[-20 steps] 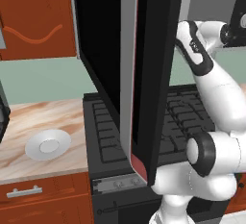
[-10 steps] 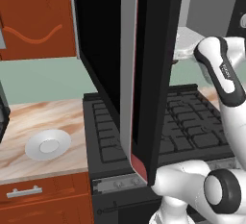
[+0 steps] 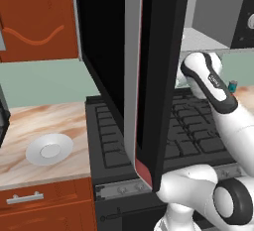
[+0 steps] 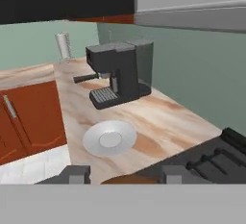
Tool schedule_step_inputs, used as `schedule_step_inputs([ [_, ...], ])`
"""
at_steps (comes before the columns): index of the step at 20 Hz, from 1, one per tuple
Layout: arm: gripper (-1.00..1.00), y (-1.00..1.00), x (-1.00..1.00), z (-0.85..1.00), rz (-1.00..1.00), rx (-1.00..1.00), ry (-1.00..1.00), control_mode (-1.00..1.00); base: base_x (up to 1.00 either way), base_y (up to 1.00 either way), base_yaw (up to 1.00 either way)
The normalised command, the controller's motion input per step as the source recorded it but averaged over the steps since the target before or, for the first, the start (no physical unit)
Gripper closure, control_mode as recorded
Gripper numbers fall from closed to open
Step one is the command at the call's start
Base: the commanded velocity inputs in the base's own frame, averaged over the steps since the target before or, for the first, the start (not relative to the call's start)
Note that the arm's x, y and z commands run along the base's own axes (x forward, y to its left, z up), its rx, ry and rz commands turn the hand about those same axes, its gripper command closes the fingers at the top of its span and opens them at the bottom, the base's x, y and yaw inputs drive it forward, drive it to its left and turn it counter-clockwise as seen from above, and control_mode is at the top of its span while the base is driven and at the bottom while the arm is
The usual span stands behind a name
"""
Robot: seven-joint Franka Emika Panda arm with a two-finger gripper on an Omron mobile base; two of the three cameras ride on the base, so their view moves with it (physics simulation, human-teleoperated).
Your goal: Pick the egg from the microwave and place it on plate located on the counter.
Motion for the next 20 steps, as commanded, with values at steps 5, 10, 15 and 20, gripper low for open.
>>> schedule_step_inputs([
  [5, 1.00, 0.96, 0.00, -0.71, 0.45, -0.06, 0.00, -1.00, 0.00, 0.00, 0.00],
  [10, 1.00, 0.84, 0.08, -0.48, 0.44, 0.00, 0.02, -1.00, 0.00, 0.00, 0.00],
  [15, 1.00, 0.75, 0.04, -0.47, 0.30, 0.00, 0.09, -1.00, 0.00, 0.00, 0.00],
  [20, 1.00, 0.68, 0.13, -0.37, 0.18, 0.00, 0.06, -1.00, 0.00, 0.00, 0.00],
])
